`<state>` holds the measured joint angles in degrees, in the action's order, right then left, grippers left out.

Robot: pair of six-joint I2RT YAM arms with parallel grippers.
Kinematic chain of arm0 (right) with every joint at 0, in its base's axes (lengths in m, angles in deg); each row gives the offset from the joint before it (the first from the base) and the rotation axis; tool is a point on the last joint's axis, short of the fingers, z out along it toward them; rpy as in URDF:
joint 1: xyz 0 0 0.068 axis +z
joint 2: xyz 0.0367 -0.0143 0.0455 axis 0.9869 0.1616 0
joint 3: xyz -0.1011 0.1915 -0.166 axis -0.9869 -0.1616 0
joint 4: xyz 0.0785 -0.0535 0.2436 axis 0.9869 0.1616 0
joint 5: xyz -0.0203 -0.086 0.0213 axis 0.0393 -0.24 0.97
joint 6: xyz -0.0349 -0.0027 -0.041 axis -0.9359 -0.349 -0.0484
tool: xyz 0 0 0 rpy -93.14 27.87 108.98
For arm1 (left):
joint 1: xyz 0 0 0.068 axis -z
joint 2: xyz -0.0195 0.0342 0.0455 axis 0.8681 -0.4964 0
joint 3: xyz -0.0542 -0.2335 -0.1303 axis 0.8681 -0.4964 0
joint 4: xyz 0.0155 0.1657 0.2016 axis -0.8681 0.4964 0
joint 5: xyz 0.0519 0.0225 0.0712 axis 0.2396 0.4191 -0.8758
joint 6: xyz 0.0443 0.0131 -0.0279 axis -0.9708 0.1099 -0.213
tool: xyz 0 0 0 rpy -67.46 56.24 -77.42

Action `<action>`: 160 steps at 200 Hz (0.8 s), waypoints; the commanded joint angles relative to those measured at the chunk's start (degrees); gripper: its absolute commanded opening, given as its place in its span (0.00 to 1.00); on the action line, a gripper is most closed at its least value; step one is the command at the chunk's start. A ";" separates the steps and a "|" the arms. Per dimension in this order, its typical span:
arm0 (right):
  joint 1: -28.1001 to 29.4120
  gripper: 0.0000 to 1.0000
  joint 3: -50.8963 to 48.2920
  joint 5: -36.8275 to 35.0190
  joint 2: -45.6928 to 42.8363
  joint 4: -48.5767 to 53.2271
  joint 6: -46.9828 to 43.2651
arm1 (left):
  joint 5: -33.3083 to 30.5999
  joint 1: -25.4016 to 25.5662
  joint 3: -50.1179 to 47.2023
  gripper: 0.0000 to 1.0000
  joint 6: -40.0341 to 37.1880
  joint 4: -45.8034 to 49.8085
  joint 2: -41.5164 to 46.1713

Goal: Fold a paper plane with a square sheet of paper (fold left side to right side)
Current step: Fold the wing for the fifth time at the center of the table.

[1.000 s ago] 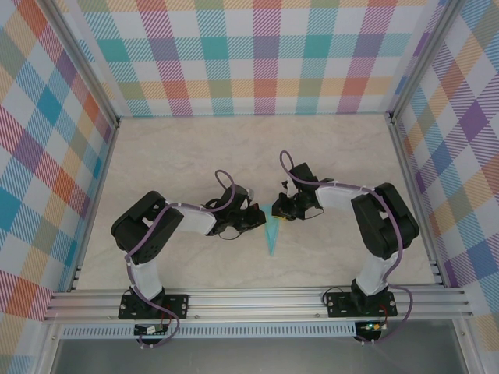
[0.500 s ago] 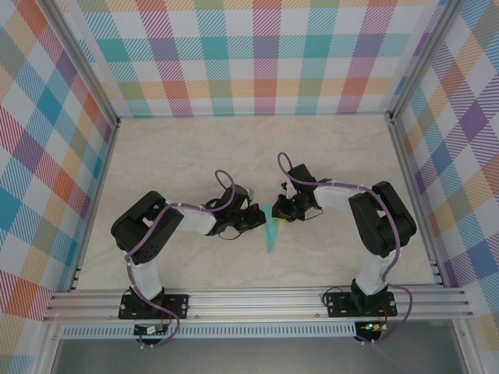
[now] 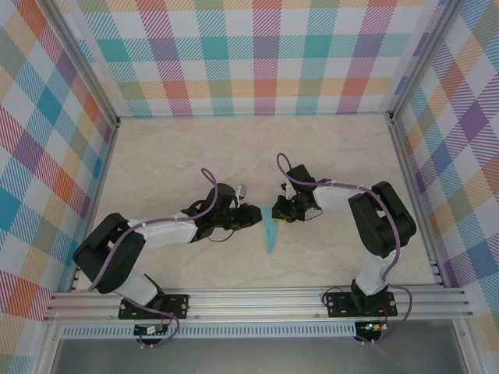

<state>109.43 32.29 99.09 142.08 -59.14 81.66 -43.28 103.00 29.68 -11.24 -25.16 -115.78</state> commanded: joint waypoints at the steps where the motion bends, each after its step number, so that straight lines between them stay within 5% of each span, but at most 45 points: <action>1: -0.03 0.14 -2.07 -5.16 2.19 5.53 -0.93 | 2.54 3.80 0.30 0.26 -1.58 1.74 1.58; 40: 0.01 0.14 -2.16 -5.02 2.09 5.41 -0.93 | 3.30 8.52 4.11 0.24 -0.11 0.00 -4.47; 160: 0.00 0.14 -1.76 -5.11 1.81 6.11 -1.36 | 2.01 8.65 3.25 0.21 2.27 -4.00 -12.68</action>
<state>109.43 32.29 99.09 142.08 -59.11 81.66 -40.83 111.48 33.27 -9.49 -27.15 -127.67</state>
